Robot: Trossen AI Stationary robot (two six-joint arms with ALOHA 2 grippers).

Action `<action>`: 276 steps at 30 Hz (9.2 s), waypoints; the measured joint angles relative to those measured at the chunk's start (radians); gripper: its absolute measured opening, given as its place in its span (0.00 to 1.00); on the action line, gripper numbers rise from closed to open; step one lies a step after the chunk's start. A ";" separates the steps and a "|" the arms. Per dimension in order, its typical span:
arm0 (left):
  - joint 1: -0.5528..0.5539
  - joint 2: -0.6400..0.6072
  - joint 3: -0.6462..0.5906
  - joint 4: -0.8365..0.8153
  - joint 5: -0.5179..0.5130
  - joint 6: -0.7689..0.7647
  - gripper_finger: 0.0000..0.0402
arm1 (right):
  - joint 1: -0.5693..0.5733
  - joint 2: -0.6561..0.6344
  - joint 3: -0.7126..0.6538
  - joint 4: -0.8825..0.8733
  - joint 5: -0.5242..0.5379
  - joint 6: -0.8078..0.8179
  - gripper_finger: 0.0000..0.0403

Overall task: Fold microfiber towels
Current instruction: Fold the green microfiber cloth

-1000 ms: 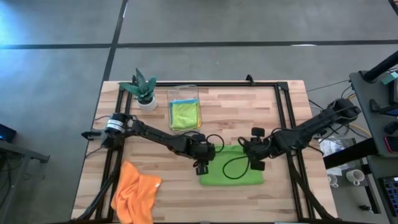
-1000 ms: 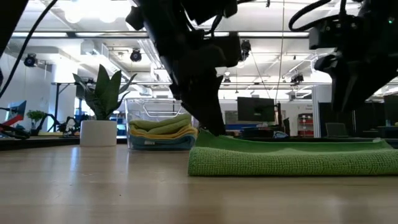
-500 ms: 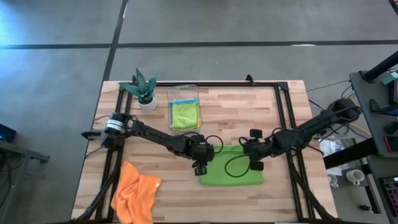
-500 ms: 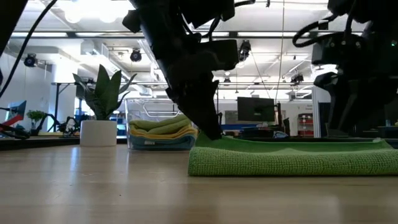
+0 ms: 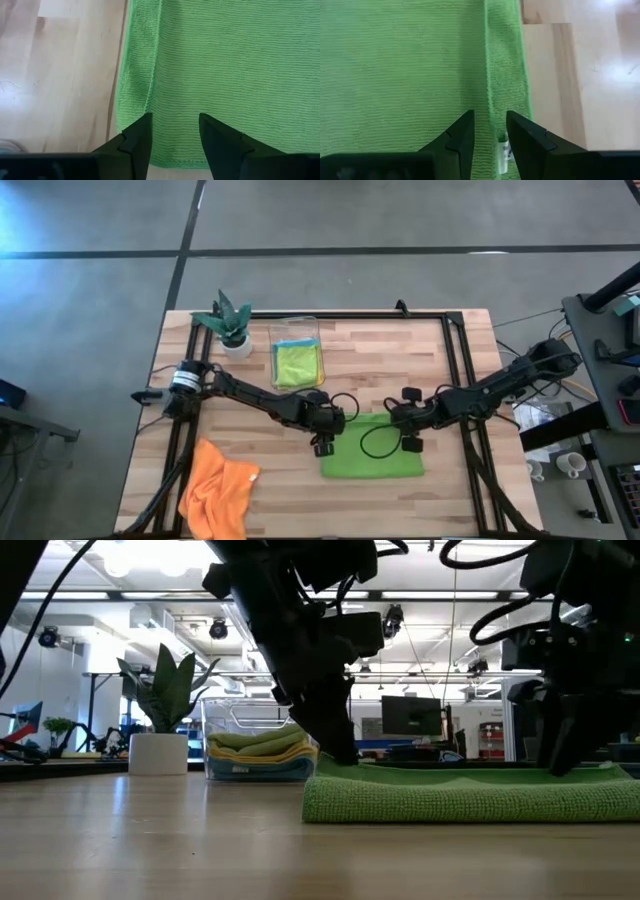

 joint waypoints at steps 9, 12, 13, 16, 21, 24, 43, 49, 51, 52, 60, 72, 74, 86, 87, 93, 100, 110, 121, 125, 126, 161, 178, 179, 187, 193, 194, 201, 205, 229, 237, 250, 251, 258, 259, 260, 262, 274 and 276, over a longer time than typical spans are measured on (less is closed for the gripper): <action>0.015 -0.025 0.023 0.005 0.006 -0.027 0.36 | -0.015 0.002 0.024 -0.002 0.028 -0.032 0.31; 0.031 -0.006 0.007 0.000 0.026 -0.025 0.36 | -0.036 0.009 0.009 -0.004 0.024 -0.032 0.35; 0.034 0.003 0.001 -0.011 0.030 -0.021 0.36 | -0.041 0.012 0.004 -0.004 0.021 -0.034 0.35; 0.034 0.021 0.000 0.000 0.061 0.002 0.36 | -0.058 0.013 -0.011 0.004 -0.030 -0.045 0.35; 0.033 0.034 0.001 -0.002 0.092 0.003 0.36 | -0.067 0.013 -0.025 0.021 -0.074 -0.053 0.33; 0.034 0.034 0.001 0.001 0.091 0.002 0.36 | -0.067 0.014 -0.025 0.026 -0.075 -0.054 0.31; 0.034 0.014 0.023 -0.047 0.063 -0.034 0.27 | -0.067 0.011 0.011 -0.026 -0.102 -0.057 0.30; 0.034 0.013 0.022 -0.046 0.000 -0.033 0.27 | -0.067 0.011 0.011 -0.028 -0.102 -0.054 0.33; 0.034 0.011 0.022 -0.042 0.006 -0.033 0.27 | -0.067 0.011 0.011 -0.028 -0.102 -0.052 0.34; 0.034 0.010 0.022 -0.042 0.008 -0.033 0.27 | -0.067 0.011 0.011 -0.028 -0.102 -0.052 0.34; 0.033 0.008 0.022 -0.037 0.015 -0.033 0.10 | -0.067 0.011 0.010 -0.029 -0.104 -0.051 0.32; 0.032 -0.019 0.034 -0.087 0.031 -0.054 0.00 | -0.052 -0.006 -0.024 -0.048 -0.105 -0.201 0.46; 0.030 -0.032 0.034 -0.088 0.031 -0.057 0.00 | -0.051 -0.030 -0.043 -0.040 -0.100 -0.214 0.47; 0.022 -0.049 0.030 -0.090 0.037 -0.057 0.00 | -0.092 -0.170 -0.099 -0.002 -0.119 -0.192 0.39; 0.021 -0.049 0.029 -0.090 0.041 -0.057 0.00 | -0.092 -0.166 -0.099 -0.003 -0.133 -0.189 0.37; 0.018 -0.049 0.026 -0.089 0.051 -0.058 0.00 | -0.092 -0.113 -0.096 -0.007 -0.182 -0.178 0.19; 0.019 -0.049 0.034 -0.090 0.053 -0.059 0.00 | -0.092 -0.094 -0.010 -0.086 -0.157 -0.162 0.03; 0.039 -0.058 -0.007 -0.129 -0.056 -0.072 0.00 | -0.114 -0.036 0.050 -0.179 -0.023 -0.135 0.02; 0.040 -0.030 -0.065 0.022 -0.137 -0.026 0.02 | -0.118 0.100 0.052 -0.158 0.053 -0.114 0.14; 0.040 -0.040 -0.059 0.006 -0.140 -0.025 0.14 | -0.119 0.042 0.067 -0.191 0.121 -0.122 0.29; 0.040 -0.043 -0.049 -0.002 -0.139 -0.030 0.17 | -0.119 0.022 0.078 -0.200 0.134 -0.127 0.32; -0.145 0.192 0.078 0.377 0.390 -0.195 0.17 | 0.308 0.206 0.176 -0.140 -0.005 -0.138 0.47; -0.140 -0.022 0.056 0.316 -0.087 0.129 0.17 | 0.235 0.132 0.167 0.139 -0.016 -0.137 0.46; -0.140 -0.021 0.044 0.321 -0.099 0.185 0.17 | 0.234 0.145 0.157 0.149 -0.034 -0.159 0.46; -0.129 0.090 -0.045 0.296 -0.018 0.064 0.17 | 0.181 0.186 0.137 -0.054 -0.130 -0.166 0.44; -0.163 0.169 -0.043 0.537 0.072 -0.066 0.17 | 0.118 0.148 0.141 -0.278 -0.029 -0.225 0.44; -0.167 0.176 -0.040 0.599 0.085 -0.061 0.17 | 0.110 0.137 0.146 -0.280 -0.015 -0.237 0.44; -0.120 0.067 -0.040 0.633 0.028 0.053 0.17 | 0.099 0.064 0.276 -0.411 -0.054 -0.229 0.42; -0.096 0.031 -0.062 0.639 -0.026 0.180 0.17 | 0.134 0.024 0.253 -0.234 -0.071 -0.094 0.41; -0.119 -0.003 -0.055 0.428 -0.115 0.090 0.17 | 0.360 0.051 0.146 0.014 -0.037 0.054 0.35; -0.282 -0.049 -0.007 0.468 -0.139 0.369 0.17 | 0.481 0.033 0.175 0.181 -0.022 0.014 0.36; -0.350 0.116 0.349 0.127 -0.102 -0.014 0.45 | 0.690 0.497 0.714 -0.463 0.108 0.468 0.56; -0.353 0.121 0.348 0.128 -0.091 -0.028 0.46 | 0.699 0.524 0.738 -0.503 0.113 0.494 0.57; -0.402 0.116 0.304 0.146 -0.076 -0.162 0.48 | 0.718 0.645 0.822 -0.522 0.159 0.593 0.56; -0.405 0.118 0.298 0.143 -0.077 -0.162 0.48 | 0.711 0.655 0.832 -0.530 0.162 0.593 0.56; -0.407 0.118 0.296 0.151 -0.081 -0.159 0.48 | 0.705 0.662 0.840 -0.538 0.161 0.593 0.56; -0.412 0.124 0.299 0.173 -0.083 -0.139 0.48 | 0.693 0.667 0.856 -0.546 0.162 0.591 0.56; -0.394 0.212 0.377 0.236 0.020 -0.008 0.66 | 0.713 0.612 0.852 -0.596 0.154 0.569 0.58; -0.394 0.202 0.384 0.211 0.025 -0.009 0.70 | 0.713 0.611 0.852 -0.592 0.157 0.575 0.60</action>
